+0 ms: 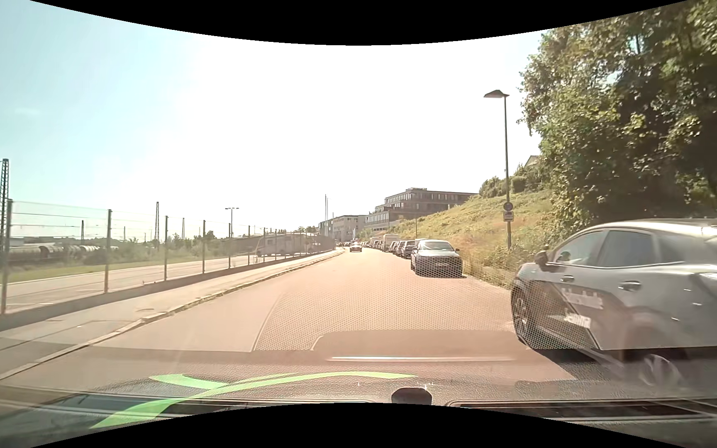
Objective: Follow the waypoints while adhering to traffic rules and regulations
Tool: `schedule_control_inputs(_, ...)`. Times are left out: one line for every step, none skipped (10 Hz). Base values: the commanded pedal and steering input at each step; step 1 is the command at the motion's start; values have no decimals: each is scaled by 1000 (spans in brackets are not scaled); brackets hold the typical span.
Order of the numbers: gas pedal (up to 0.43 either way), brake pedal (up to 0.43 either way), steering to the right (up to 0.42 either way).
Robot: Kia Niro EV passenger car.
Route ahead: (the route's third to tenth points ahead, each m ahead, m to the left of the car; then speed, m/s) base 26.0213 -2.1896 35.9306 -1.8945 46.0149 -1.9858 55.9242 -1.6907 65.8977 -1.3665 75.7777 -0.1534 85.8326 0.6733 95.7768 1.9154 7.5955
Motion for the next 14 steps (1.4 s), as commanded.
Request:
schedule_control_inputs(8,0,0)
schedule_control_inputs(59,0,0)
schedule_control_inputs(79,0,0)
schedule_control_inputs(79,0,0)
schedule_control_inputs(79,0,-3)
schedule_control_inputs(79,0,-6)
schedule_control_inputs(87,0,-7)
schedule_control_inputs(87,0,-7)
schedule_control_inputs(87,0,-6)
schedule_control_inputs(118,0,-7)
schedule_control_inputs(138,0,-6)
schedule_control_inputs(169,0,-6)
schedule_control_inputs(189,0,-6)
schedule_control_inputs(197,0,-5)
